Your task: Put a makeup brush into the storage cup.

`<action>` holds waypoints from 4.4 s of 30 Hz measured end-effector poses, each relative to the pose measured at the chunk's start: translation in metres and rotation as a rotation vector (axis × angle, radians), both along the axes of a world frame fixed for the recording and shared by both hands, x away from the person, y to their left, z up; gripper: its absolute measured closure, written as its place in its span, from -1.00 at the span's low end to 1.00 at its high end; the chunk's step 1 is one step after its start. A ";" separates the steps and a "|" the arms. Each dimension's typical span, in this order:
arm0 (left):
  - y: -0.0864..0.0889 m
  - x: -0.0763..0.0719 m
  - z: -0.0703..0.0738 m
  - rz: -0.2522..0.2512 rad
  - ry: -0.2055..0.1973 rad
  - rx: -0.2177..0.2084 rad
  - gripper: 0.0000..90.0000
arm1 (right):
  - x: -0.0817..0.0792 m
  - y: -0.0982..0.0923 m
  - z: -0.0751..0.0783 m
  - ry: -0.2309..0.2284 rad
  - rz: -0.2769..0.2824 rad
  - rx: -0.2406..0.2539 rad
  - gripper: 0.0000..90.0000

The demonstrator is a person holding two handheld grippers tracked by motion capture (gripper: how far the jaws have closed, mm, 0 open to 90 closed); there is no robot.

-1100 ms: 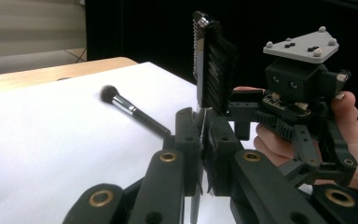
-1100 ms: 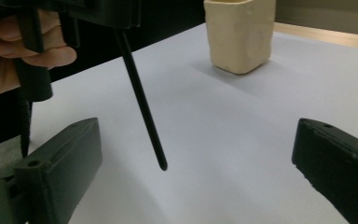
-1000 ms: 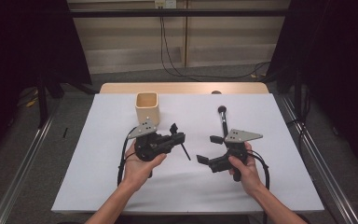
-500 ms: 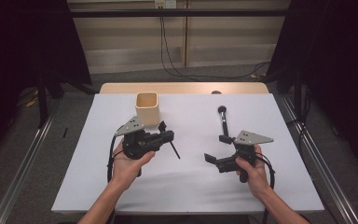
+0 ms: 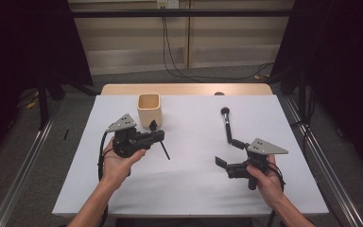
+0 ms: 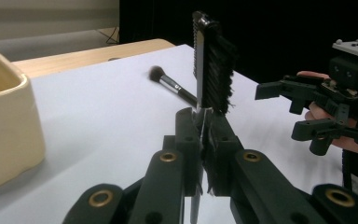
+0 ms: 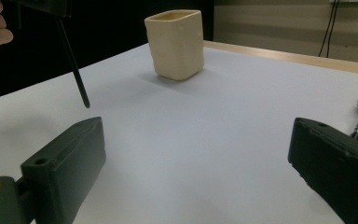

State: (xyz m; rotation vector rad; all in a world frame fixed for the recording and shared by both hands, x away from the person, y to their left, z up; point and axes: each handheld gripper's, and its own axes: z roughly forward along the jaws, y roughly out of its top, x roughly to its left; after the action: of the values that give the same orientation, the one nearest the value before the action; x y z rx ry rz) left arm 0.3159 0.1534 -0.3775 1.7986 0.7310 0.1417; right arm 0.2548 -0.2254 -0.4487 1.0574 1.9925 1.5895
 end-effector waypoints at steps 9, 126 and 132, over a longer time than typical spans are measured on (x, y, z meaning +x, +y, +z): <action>0.025 0.008 0.009 0.048 0.000 0.028 0.90 | -0.015 -0.016 0.001 -0.001 -0.042 -0.013 -1.00; 0.010 0.140 0.032 0.270 -0.083 0.145 0.89 | -0.027 -0.049 -0.005 -0.025 -0.107 -0.040 -1.00; 0.005 0.141 0.023 0.274 -0.072 0.161 0.89 | -0.026 -0.049 -0.005 -0.025 -0.101 -0.044 -1.00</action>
State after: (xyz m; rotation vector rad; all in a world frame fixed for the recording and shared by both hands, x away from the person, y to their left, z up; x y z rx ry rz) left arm 0.4571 0.1583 -0.3541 1.8272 0.9340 0.4559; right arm 0.2285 -0.2740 -0.4541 1.0978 1.9167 1.4929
